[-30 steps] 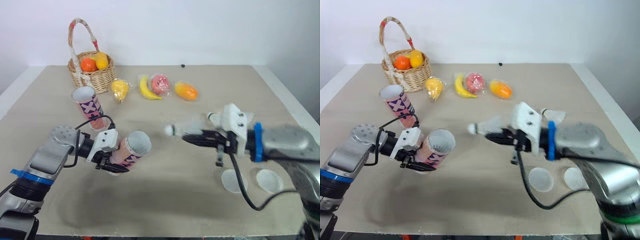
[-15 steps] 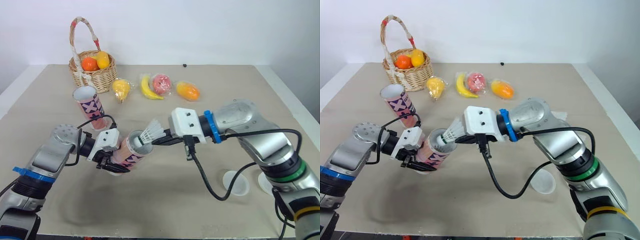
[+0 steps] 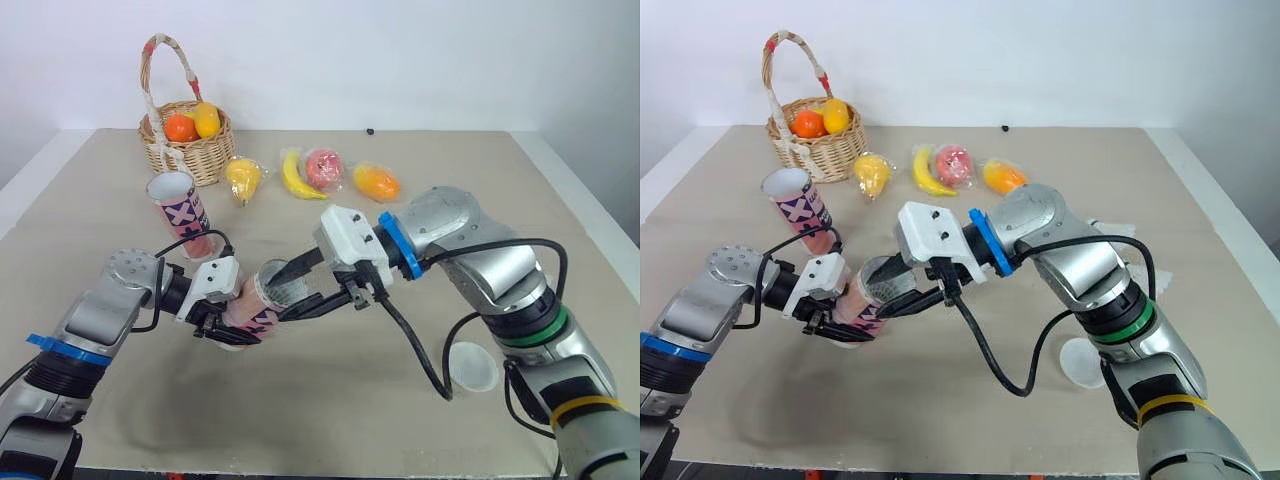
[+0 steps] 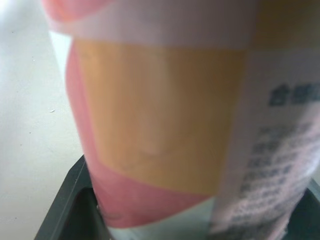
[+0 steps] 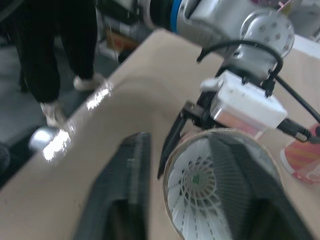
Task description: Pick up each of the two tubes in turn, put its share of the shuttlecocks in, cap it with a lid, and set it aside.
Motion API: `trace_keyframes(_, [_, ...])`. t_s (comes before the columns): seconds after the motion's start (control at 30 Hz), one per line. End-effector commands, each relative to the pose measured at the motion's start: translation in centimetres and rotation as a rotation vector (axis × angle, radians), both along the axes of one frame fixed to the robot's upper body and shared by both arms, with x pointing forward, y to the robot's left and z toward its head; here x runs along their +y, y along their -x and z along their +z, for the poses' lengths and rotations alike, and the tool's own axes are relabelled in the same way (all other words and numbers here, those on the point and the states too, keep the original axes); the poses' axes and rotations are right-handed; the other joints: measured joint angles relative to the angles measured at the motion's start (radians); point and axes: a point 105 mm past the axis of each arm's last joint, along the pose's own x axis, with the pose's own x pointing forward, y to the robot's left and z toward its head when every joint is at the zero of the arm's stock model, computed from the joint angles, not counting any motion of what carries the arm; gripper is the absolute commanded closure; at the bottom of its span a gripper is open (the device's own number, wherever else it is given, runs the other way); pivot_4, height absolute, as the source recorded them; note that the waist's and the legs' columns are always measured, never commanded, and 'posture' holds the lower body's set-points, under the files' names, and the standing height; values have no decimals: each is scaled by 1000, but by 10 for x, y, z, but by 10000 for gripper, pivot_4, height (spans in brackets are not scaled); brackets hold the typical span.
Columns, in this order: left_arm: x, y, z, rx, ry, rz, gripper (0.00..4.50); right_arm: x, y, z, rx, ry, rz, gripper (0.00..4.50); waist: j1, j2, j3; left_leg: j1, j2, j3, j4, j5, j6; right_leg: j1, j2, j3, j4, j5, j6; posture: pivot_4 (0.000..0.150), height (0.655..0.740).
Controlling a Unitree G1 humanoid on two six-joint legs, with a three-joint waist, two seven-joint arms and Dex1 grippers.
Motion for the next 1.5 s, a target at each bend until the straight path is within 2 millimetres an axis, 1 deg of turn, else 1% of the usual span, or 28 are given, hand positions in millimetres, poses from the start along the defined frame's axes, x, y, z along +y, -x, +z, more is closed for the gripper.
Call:
trace_keyframes(0.03, [-7,7,-17,61,-13,-19,16022,-12,-2,31,25,-115,-20,23162,0,0,0,0,0,0,0,0,0,0,0,0,0,0,0,1500,7298])
trace_keyframes(0.1, [-7,7,-17,62,-13,-18,16022,-18,-8,37,55,-146,-63,23162,0,0,0,0,0,0,0,0,0,0,0,0,0,0,0,1500,7298])
trace_keyframes(0.17, [-7,6,-17,62,-14,-17,16022,-18,-26,33,50,-126,-180,23162,0,0,0,0,0,0,0,0,0,0,0,0,0,0,0,1500,7298])
trace_keyframes(0.2, [-7,6,-18,62,-13,-17,16022,-17,-31,31,46,-119,-211,23162,-1,0,0,0,0,0,0,0,0,0,0,0,0,0,0,1500,7298])
trace_keyframes(0.23, [-7,6,-17,62,-13,-16,16022,-16,-36,24,40,-87,-245,23162,0,0,0,0,0,0,0,0,0,0,0,0,0,0,-1,1500,7298])
trace_keyframes(0.33, [-6,5,-17,62,-12,-15,16022,-13,-36,8,29,-8,-260,33646,0,0,0,0,0,0,0,0,0,0,0,0,0,0,-1,1500,7298])
trace_keyframes(0.4, [-7,5,-17,61,-11,-15,16022,-10,-33,3,13,28,-231,42597,0,0,0,0,0,0,0,0,0,0,0,0,0,0,-1,1500,7298])
trace_keyframes(0.43, [-7,4,-17,60,-11,-15,16022,-8,-32,1,-7,49,-212,44241,0,0,0,0,0,0,0,0,0,0,0,0,0,0,-1,1500,7298])
trace_keyframes(0.63, [-7,2,-16,54,-10,-17,16022,2,-24,2,-60,133,-78,44241,0,1,0,0,0,0,1,0,0,0,0,0,0,1,0,1500,7298])
trace_keyframes(0.73, [-8,1,-16,54,-9,-19,16022,8,-25,-4,-78,213,-22,44241,-1,1,0,0,0,0,1,0,0,0,1,-1,0,1,-1,1500,7298])
trace_keyframes(0.87, [-10,-1,-16,53,-7,-25,16022,27,-34,-14,-79,295,15,44241,-2,1,0,0,0,0,1,1,0,0,1,-1,1,1,-1,1500,7298])
trace_keyframes(0.97, [-12,-2,-15,46,0,-26,16022,32,-33,-28,-89,390,91,44241,0,1,0,0,0,-1,1,1,0,0,1,-2,1,1,-1,1500,7298])
trace_keyframes(1.03, [-12,-1,-15,44,3,-25,16022,35,-35,-31,-94,414,111,44241,1,1,0,0,0,-1,1,1,0,0,0,-2,1,1,-1,1500,7298])
trace_keyframes(1.13, [-12,1,-16,45,6,-22,16022,44,-33,-30,-87,412,140,44241,0,1,0,0,-1,-1,1,1,0,0,0,-1,1,1,0,1500,7298])
trace_keyframes(1.23, [-12,2,-17,45,10,-13,16022,57,-28,-25,-53,378,159,44241,0,1,0,0,0,-2,1,1,0,0,0,-2,2,1,-1,1500,7298])
trace_keyframes(1.3, [-12,2,-17,44,14,-6,16022,65,-22,-23,-4,335,173,44241,0,1,0,0,0,-3,1,1,0,0,1,-3,2,1,-2,1500,7298])
trace_keyframes(1.4, [-11,3,-17,44,18,1,16022,84,-21,-15,91,231,114,44241,-4,1,0,0,0,-3,1,1,0,-1,1,-3,2,1,-3,1500,7298])
trace_keyframes(1.43, [-11,4,-17,44,18,3,16022,86,-21,-14,108,218,99,44241,-4,1,0,0,0,-3,1,1,0,-1,2,-3,2,1,-3,1500,7298])
trace_keyframes(1.5, [-11,4,-17,45,21,4,16022,82,-19,-15,118,220,102,44241,-3,1,0,0,1,-3,1,1,0,-2,4,-4,3,1,-5,1500,7298])
